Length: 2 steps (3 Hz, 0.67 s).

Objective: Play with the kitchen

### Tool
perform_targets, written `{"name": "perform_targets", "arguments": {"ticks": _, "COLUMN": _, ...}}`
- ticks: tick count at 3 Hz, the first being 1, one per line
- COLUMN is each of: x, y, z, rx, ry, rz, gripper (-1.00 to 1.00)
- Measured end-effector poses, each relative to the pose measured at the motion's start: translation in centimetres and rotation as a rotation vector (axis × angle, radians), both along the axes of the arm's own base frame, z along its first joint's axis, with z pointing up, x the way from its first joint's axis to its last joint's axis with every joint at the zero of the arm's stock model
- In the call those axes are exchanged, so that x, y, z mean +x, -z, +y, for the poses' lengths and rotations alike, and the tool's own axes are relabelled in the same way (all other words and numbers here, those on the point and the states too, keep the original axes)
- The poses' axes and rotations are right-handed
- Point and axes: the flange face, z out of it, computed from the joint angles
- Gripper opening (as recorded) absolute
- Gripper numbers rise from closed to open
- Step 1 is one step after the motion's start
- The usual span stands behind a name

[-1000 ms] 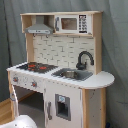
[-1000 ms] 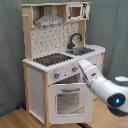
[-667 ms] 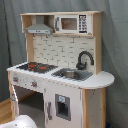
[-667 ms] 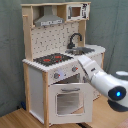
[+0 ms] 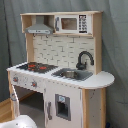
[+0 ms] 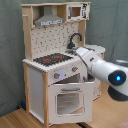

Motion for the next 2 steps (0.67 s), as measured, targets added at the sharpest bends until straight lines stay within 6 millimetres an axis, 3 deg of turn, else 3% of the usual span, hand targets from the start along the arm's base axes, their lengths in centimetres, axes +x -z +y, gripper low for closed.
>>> {"name": "perform_targets", "arguments": {"ticks": 2, "x": 2.1, "y": -5.4, "z": -2.5, "rx": -0.050, "ry": -0.020, "rz": 0.183, "gripper": 1.00}}
